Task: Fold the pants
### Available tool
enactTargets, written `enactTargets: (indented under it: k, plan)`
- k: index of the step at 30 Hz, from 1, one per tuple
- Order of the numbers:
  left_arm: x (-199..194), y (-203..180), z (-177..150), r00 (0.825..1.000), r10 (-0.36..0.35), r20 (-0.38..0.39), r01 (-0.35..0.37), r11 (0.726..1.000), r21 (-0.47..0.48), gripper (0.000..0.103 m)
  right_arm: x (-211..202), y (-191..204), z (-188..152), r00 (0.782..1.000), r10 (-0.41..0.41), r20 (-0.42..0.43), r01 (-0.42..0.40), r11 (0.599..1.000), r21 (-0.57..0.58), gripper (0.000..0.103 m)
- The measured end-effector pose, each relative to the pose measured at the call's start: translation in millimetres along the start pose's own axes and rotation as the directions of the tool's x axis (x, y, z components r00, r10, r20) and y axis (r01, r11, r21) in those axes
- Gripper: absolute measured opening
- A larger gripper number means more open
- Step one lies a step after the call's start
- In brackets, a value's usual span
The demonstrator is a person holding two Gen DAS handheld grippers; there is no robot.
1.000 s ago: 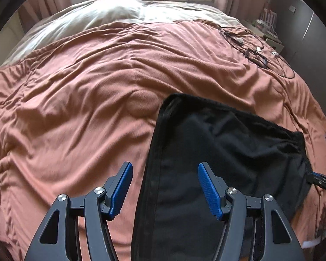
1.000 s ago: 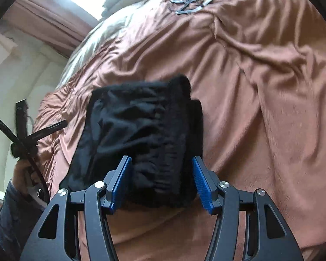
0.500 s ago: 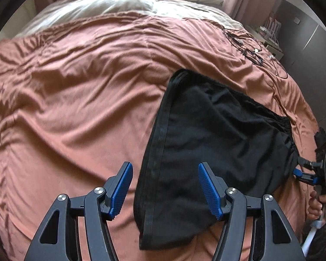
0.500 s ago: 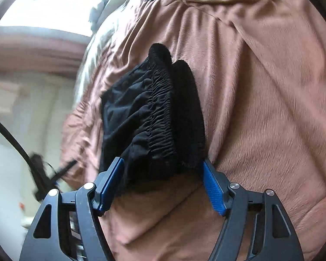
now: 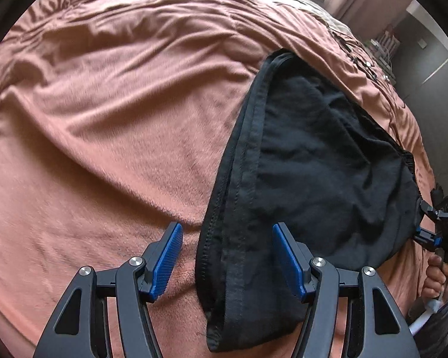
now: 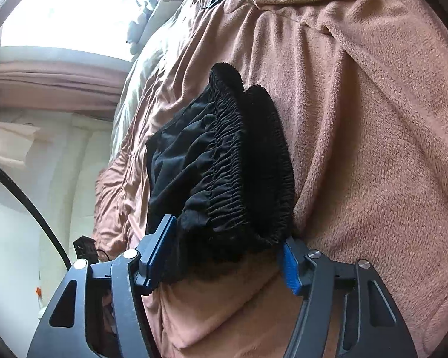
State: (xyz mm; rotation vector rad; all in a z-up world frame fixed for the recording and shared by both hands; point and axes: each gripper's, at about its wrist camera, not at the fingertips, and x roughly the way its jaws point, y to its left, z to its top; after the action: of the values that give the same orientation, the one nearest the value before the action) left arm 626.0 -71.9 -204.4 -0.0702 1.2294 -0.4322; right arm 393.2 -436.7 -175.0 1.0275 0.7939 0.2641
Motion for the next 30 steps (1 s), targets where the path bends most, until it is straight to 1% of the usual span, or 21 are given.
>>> enactTargets:
  k: [2, 8, 10, 11, 13, 16, 17, 18, 19, 20, 23, 26, 30]
  plan:
    - [3, 5, -3, 1.000, -0.024, -0.008, 0.024, 0.999, -0.031, 0.065, 3, 4, -1, 1.000, -0.020, 0.006, 0.020, 1.000, -0.011, 0.055]
    - [2, 15, -11, 0.997, -0.072, -0.002, 0.072, 0.994, -0.084, 0.065, 11, 9, -2, 1.000, -0.026, 0.012, 0.027, 0.999, -0.026, 0.053]
    - [1, 15, -13, 0.997, -0.079, -0.012, 0.078, 0.993, -0.090, 0.058, 11, 9, -2, 1.000, -0.027, 0.012, 0.027, 0.999, -0.028, 0.049]
    - [0, 15, -14, 0.997, -0.081, -0.018, 0.079, 0.993, -0.084, 0.051, 11, 8, -2, 1.000, -0.020, 0.011, 0.020, 0.999, -0.024, 0.048]
    - [0, 14, -17, 0.995, -0.091, -0.030, 0.088, 0.994, -0.069, 0.049, 10, 6, -1, 1.000, -0.015, 0.006, 0.015, 1.000, -0.019, 0.046]
    - [1, 16, -20, 0.995, -0.097, -0.028, 0.095, 0.993, -0.068, 0.049, 10, 4, -1, 1.000, -0.012, 0.006, 0.012, 1.000, -0.022, 0.046]
    - [1, 16, -19, 0.995, -0.095, -0.024, 0.093, 0.993, -0.067, 0.046, 10, 3, 0, 1.000, -0.012, 0.008, 0.012, 1.000, -0.018, 0.045]
    - [0, 16, -19, 0.997, -0.080, -0.015, 0.079, 0.995, -0.063, 0.028, 9, 3, 0, 1.000, -0.015, 0.009, 0.016, 1.000, -0.019, 0.043]
    - [0, 15, -18, 0.998, -0.061, -0.011, 0.061, 0.996, -0.061, 0.016, 9, 4, 0, 1.000, -0.025, 0.012, 0.025, 0.999, -0.022, 0.038]
    - [1, 14, -17, 0.997, -0.074, -0.018, 0.072, 0.995, -0.065, 0.011, 8, 4, 0, 1.000, -0.024, 0.011, 0.024, 1.000, -0.018, 0.033]
    - [-7, 3, -18, 0.999, -0.037, 0.001, 0.037, 0.999, -0.008, 0.009, 3, 10, 1, 1.000, -0.025, 0.017, 0.026, 0.999, -0.028, 0.027]
    - [-15, 2, -17, 0.999, -0.051, 0.005, 0.051, 0.999, -0.005, 0.008, -2, 19, 2, 0.999, -0.028, 0.032, 0.029, 0.999, -0.040, 0.026]
    - [-28, 0, -13, 0.999, -0.046, 0.014, 0.046, 0.999, -0.013, 0.008, -8, 32, 1, 0.998, -0.039, 0.042, 0.042, 0.997, -0.063, 0.026]
